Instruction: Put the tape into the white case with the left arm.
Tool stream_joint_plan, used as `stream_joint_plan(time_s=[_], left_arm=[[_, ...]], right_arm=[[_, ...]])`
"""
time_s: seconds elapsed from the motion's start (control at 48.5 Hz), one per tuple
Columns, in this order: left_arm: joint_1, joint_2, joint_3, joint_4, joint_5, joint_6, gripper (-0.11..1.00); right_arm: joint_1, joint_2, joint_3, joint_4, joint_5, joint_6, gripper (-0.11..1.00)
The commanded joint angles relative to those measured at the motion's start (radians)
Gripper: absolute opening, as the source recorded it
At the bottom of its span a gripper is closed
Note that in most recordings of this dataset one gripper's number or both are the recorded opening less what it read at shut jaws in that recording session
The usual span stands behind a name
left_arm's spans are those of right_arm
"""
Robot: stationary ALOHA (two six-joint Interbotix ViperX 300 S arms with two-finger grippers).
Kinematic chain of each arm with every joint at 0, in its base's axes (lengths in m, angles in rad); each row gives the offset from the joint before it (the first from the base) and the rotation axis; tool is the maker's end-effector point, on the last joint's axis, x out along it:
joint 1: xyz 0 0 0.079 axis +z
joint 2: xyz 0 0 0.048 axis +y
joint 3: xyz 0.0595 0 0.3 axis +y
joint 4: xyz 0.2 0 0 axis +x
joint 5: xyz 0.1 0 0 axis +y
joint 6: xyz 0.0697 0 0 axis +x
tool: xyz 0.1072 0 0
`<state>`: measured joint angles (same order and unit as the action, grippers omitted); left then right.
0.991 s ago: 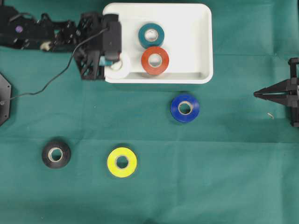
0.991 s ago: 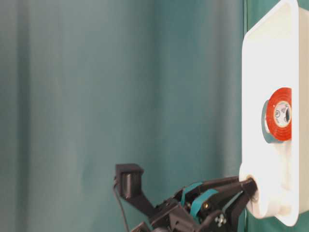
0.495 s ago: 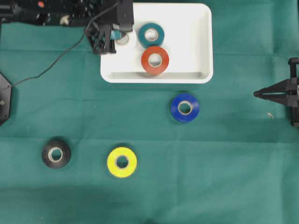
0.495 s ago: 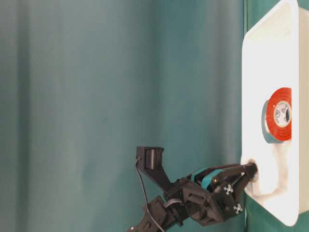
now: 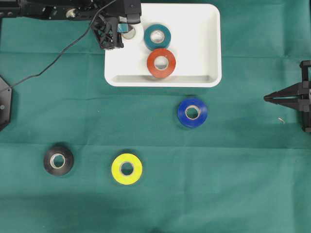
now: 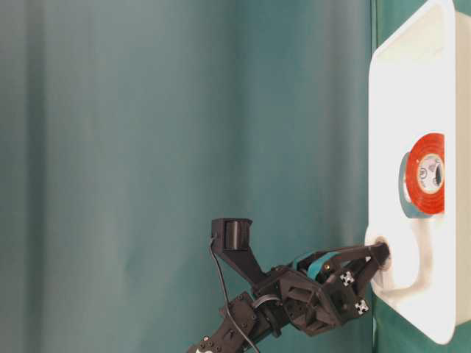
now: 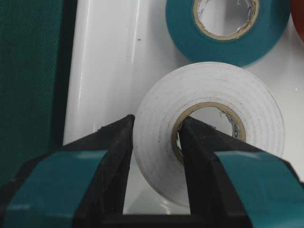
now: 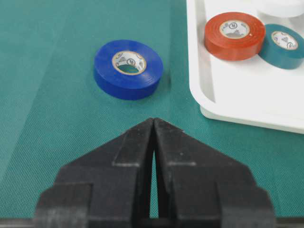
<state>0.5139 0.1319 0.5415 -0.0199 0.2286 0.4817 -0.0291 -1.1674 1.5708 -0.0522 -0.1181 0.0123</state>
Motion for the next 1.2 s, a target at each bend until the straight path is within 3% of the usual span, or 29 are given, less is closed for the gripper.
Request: stream_joint_plan(time_s=[0.0,0.165,0.248,0.64,1.176], left_arm=[[0.002,-0.018,-0.006,-0.003,-0.008,-0.002,0.35],[0.002,-0.026,0.000,-0.002,-0.006,-0.002,0.82],[0.002,-0.032,0.002,-0.002,-0.006,-0.002,0.97],[-0.003,-0.114,0.040,-0.003,-0.008,-0.002,0.96],[-0.043,-0.370,0.224,-0.006,-0.003,-0.006,0.96]], right_arm=[[-0.002,0.005,-0.011,0.000,-0.011,0.000,-0.09],[-0.002,0.005,-0.012,0.000,-0.011,0.000,-0.09],[-0.002,0.006,-0.011,0.000,-0.011,0.000,-0.09],[-0.002,0.005,-0.011,0.000,-0.011,0.000,-0.09],[-0.002,0.005,-0.012,0.000,-0.011,0.000,-0.09]])
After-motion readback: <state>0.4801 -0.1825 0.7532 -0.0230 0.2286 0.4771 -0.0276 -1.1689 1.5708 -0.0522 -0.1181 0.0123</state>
